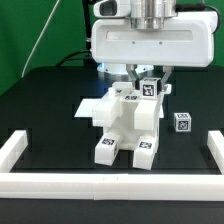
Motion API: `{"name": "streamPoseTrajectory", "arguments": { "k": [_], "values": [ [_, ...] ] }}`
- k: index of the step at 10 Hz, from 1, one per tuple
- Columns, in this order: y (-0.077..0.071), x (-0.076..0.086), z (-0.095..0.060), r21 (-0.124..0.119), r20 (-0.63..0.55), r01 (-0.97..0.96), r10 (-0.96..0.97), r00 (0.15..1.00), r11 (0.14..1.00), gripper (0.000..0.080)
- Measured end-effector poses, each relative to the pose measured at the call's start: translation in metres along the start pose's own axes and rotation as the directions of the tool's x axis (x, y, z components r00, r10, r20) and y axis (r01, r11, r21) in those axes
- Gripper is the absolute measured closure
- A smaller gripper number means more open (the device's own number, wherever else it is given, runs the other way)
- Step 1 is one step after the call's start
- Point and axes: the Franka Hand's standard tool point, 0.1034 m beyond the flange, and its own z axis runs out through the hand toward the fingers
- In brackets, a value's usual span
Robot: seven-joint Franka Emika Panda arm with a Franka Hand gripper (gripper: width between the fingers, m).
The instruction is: Assemble chair
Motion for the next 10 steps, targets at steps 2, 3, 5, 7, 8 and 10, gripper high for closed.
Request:
{"name": "streamPoseTrajectory", "arguments": {
  "k": [2, 3, 5, 7, 8, 10],
  "values": [
    [-0.0001, 0.0006, 0.0004, 0.001, 0.001, -0.174, 0.174, 0.985, 0.985, 0.0517],
    [0.0001, 0.0008, 0.0005, 0.007, 0.005, -0.282, 0.282, 0.959, 0.959, 0.0517],
    [0.0002, 0.0007, 0.0007, 0.012, 0.011, -0.421, 0.421, 0.907, 0.907, 0.0515],
    [-0.0005, 0.0000, 0.0009, 0.015, 0.019, -0.560, 0.560, 0.828, 0.828, 0.0515],
    [-0.0008, -0.0002, 0.0010, 0.016, 0.022, -0.606, 0.606, 0.795, 0.795, 0.0515],
    [-0.0007, -0.0002, 0.0012, 0.016, 0.022, -0.581, 0.581, 0.814, 0.814, 0.0484]
  ]
}}
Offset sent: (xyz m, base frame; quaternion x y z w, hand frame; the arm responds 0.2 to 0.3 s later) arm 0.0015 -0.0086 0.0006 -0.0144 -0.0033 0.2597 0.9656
